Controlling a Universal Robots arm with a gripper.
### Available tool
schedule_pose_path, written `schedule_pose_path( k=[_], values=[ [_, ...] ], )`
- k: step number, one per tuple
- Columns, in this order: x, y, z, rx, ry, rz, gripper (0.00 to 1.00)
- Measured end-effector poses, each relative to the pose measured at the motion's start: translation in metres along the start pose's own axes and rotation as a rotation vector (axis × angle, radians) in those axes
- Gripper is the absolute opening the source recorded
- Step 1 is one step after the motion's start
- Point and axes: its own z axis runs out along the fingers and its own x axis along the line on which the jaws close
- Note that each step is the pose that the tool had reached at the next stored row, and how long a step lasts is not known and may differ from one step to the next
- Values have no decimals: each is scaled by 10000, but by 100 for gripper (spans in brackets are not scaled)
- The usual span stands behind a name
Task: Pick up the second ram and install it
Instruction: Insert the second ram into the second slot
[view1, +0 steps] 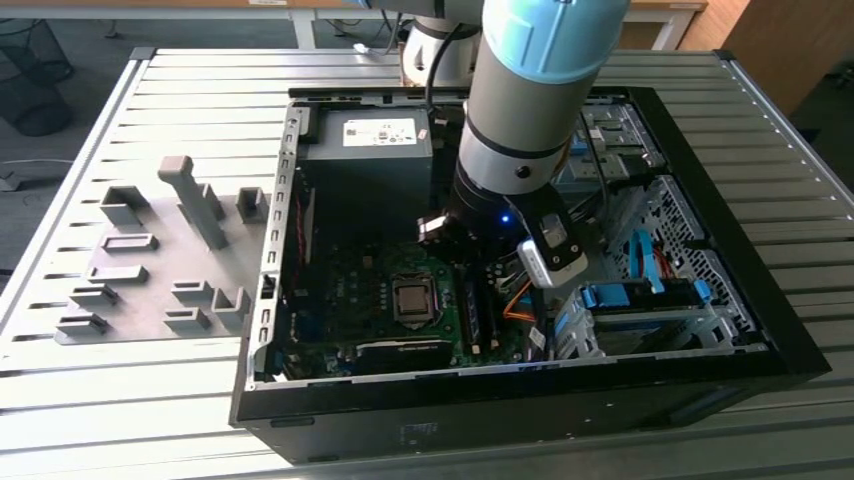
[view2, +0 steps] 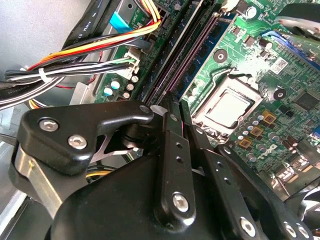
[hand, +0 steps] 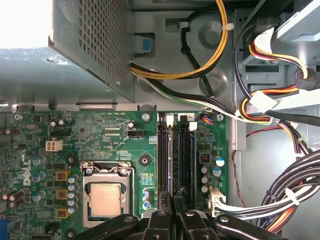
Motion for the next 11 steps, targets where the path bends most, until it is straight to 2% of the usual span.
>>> schedule_pose_path(
  k=[6,11],
  values=[
    [-1,0,8,55,-1,2,14],
    [-1,0,21,57,-2,5,14]
  ],
)
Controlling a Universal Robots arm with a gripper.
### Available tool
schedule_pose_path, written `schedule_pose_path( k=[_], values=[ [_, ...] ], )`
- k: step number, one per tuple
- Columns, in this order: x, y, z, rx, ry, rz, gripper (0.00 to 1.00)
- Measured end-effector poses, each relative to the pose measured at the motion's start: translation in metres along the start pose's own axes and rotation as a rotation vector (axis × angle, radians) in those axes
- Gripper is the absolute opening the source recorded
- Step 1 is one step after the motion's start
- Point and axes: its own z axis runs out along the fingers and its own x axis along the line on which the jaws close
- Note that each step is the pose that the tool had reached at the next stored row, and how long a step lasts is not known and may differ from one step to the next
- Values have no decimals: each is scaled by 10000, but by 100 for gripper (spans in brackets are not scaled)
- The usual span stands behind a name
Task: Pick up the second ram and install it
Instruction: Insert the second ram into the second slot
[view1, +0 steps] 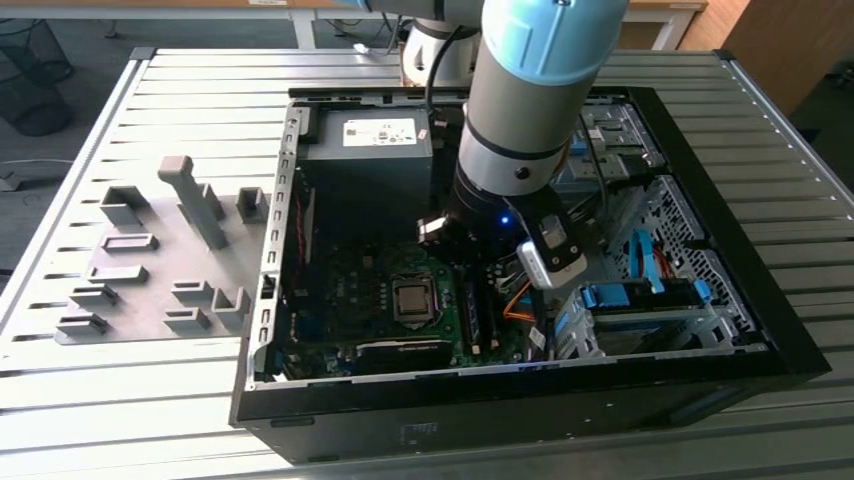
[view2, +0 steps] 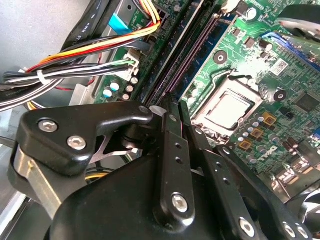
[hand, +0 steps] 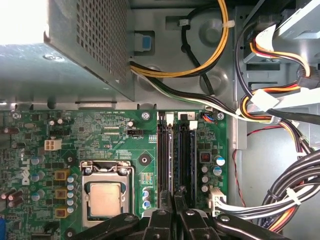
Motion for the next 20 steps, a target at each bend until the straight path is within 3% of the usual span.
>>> schedule_pose_path(
  k=[20],
  values=[
    [-1,-1,32,1,0,0,14]
  ],
)
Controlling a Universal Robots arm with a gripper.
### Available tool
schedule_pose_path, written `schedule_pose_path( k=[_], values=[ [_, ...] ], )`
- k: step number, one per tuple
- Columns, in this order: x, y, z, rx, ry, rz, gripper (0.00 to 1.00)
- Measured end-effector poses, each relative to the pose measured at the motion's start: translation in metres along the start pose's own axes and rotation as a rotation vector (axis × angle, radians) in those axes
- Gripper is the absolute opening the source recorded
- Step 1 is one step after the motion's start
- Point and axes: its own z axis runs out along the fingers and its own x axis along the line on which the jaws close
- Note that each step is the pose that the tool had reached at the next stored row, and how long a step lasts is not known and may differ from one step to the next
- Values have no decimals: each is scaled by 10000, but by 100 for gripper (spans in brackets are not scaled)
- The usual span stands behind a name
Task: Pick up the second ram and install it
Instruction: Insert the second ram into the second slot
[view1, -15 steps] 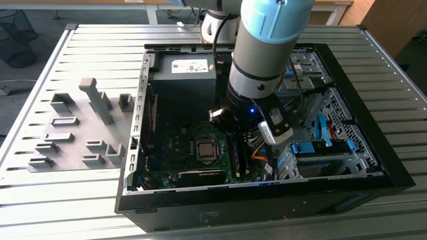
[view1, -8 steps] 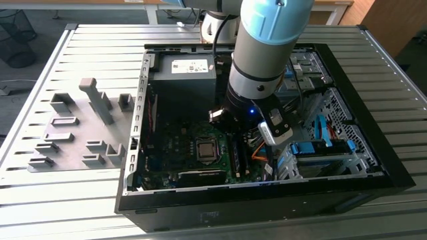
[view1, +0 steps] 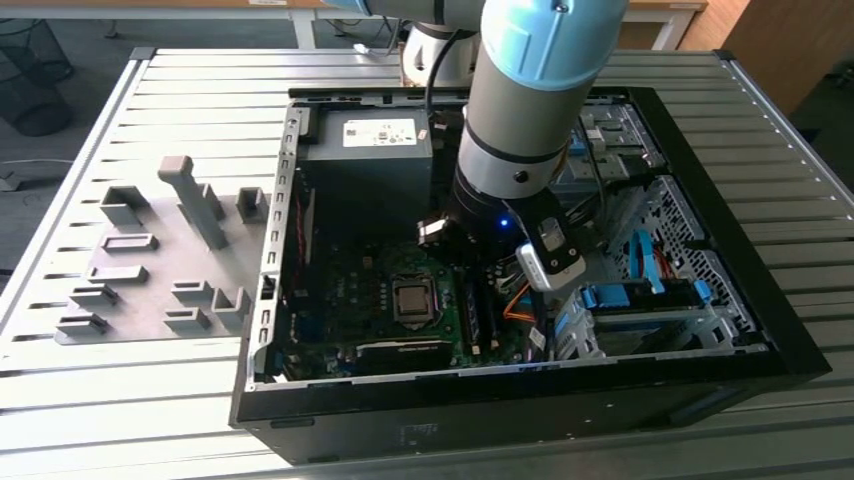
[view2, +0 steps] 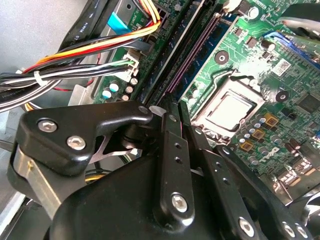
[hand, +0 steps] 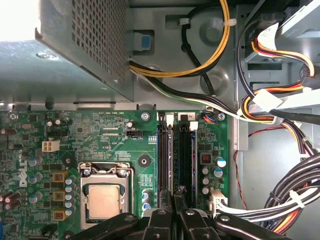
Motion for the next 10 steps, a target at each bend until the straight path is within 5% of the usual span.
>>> schedule_pose_path(
  k=[6,10],
  values=[
    [0,0,1,0,0,0,27],
    [1,1,-29,-1,0,0,27]
  ],
)
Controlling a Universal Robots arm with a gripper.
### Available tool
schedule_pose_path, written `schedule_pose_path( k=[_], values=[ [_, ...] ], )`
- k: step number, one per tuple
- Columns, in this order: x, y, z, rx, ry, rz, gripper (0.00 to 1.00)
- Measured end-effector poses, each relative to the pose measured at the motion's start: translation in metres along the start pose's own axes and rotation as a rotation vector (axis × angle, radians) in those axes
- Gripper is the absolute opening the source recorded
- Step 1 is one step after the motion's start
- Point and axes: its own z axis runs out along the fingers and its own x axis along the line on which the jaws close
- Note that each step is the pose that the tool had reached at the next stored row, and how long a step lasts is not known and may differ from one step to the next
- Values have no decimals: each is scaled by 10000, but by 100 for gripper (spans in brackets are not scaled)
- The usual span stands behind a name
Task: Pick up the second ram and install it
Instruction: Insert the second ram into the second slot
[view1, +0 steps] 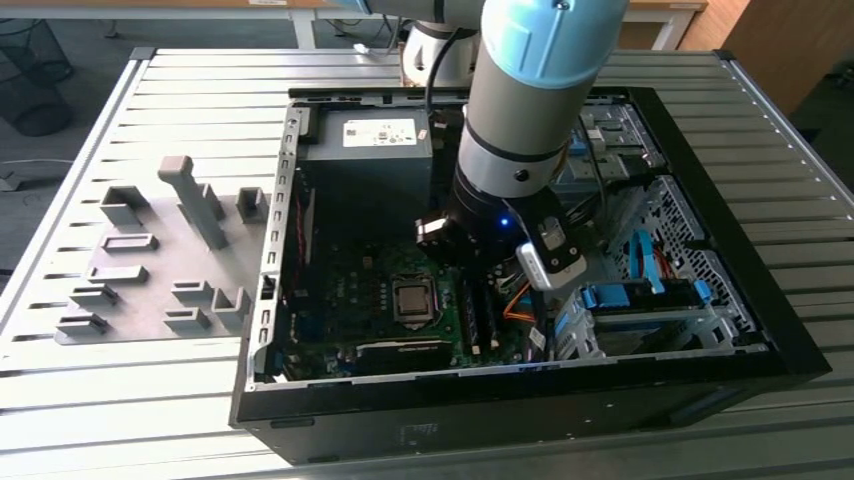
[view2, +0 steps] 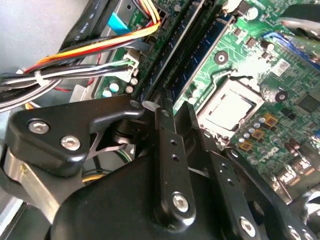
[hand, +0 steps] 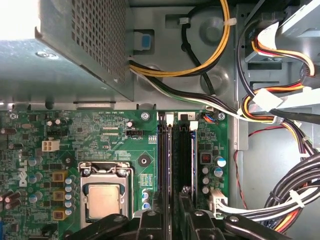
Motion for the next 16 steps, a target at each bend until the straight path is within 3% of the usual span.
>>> schedule_pose_path(
  k=[5,8,11,16],
  values=[
    [5,3,-132,2,1,0,27],
    [4,4,-131,-1,0,1,25],
    [3,4,-132,1,0,0,12],
    [1,4,-131,2,1,0,12]
  ],
)
